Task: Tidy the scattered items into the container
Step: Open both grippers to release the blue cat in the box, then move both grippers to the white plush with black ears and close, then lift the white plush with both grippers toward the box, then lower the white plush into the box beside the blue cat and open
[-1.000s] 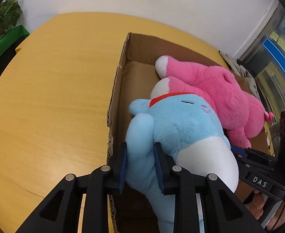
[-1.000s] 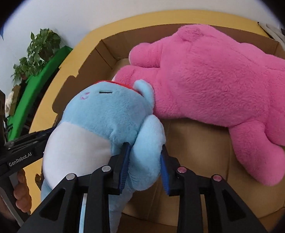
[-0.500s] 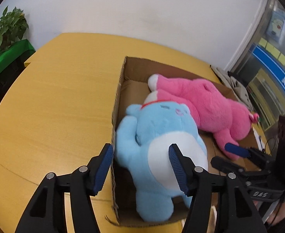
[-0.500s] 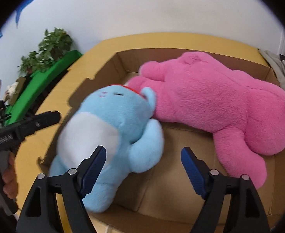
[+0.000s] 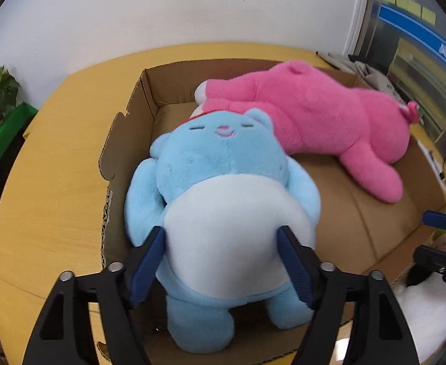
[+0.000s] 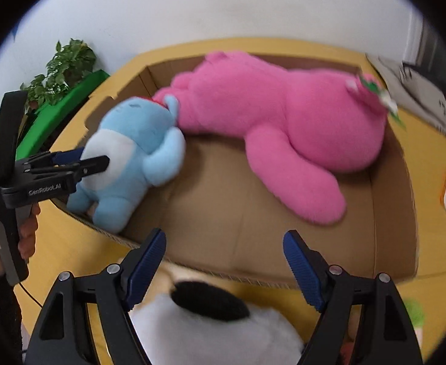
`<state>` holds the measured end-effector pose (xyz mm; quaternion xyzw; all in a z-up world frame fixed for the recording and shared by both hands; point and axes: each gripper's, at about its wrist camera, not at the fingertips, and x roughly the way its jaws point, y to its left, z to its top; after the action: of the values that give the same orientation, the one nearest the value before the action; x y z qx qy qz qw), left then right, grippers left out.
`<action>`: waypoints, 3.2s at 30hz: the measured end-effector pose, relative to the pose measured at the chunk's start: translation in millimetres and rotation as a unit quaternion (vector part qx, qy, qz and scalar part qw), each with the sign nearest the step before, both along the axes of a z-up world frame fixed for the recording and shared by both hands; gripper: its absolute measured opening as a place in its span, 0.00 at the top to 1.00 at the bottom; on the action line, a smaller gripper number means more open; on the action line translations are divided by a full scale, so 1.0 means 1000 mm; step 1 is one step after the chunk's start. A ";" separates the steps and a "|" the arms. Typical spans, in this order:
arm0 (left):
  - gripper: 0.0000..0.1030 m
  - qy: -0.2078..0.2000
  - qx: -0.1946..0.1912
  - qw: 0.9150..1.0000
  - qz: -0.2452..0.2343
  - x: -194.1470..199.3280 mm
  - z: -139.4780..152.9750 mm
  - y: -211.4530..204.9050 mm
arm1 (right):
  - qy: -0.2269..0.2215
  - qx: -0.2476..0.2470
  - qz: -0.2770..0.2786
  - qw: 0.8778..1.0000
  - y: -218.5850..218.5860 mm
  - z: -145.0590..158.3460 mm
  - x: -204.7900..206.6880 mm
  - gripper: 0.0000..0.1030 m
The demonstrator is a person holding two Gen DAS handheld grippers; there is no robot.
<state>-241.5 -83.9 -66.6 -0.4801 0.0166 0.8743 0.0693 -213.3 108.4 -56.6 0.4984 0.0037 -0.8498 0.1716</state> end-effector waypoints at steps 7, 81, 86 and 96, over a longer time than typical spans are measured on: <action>0.16 -0.020 0.102 0.993 0.046 0.024 0.016 -0.032 | 0.033 -0.011 -0.006 0.999 0.010 0.009 0.021 0.22; 0.34 0.088 0.213 0.952 -0.203 0.149 0.115 0.077 | 0.157 -0.178 0.081 0.968 0.055 0.051 0.162 0.21; 0.33 0.109 0.219 0.955 -0.167 0.084 0.150 0.059 | 0.200 -0.169 0.111 0.959 0.033 0.103 0.097 0.21; 0.33 -0.064 0.212 0.973 -0.063 -0.056 0.032 0.055 | 0.031 -0.153 0.061 0.986 -0.015 0.012 -0.058 0.21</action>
<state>-297.8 -29.2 -34.3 -0.5073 -0.1437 0.8193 0.2251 -271.2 93.6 -44.4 0.4382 -0.0907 -0.8435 0.2970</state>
